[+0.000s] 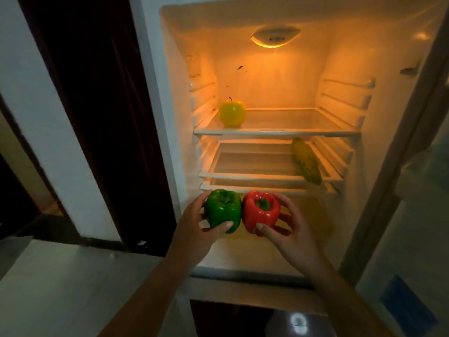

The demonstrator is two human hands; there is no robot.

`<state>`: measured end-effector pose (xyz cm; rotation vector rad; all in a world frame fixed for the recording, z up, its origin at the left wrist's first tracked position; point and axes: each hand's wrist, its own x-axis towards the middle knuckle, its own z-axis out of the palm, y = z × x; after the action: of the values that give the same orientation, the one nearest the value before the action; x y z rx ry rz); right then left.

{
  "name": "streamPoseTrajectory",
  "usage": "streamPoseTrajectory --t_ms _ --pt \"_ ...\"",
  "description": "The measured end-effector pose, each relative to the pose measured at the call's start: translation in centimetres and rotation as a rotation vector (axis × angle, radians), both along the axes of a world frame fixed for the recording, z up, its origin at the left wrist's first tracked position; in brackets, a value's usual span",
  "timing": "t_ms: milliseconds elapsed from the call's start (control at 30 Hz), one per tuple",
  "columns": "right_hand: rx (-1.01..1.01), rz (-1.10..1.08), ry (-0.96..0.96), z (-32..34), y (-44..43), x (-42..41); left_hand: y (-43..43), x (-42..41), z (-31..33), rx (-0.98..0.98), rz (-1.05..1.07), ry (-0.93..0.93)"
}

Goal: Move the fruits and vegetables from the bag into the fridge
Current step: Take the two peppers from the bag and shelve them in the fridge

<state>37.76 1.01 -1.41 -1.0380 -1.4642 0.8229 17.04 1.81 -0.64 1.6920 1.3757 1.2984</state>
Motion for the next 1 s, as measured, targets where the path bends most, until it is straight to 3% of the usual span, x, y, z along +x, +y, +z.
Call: streamPoseTrajectory --t_ms 367,1000 --pt "-0.007 -0.109 -0.023 0.6 7.4 1.7 8.7 2.0 0.0 0.014 -0.015 0.048" --pt "0.010 -0.286 0.018 -0.2 11.9 3.5 14.2 3.9 0.0 0.021 -0.099 0.059"
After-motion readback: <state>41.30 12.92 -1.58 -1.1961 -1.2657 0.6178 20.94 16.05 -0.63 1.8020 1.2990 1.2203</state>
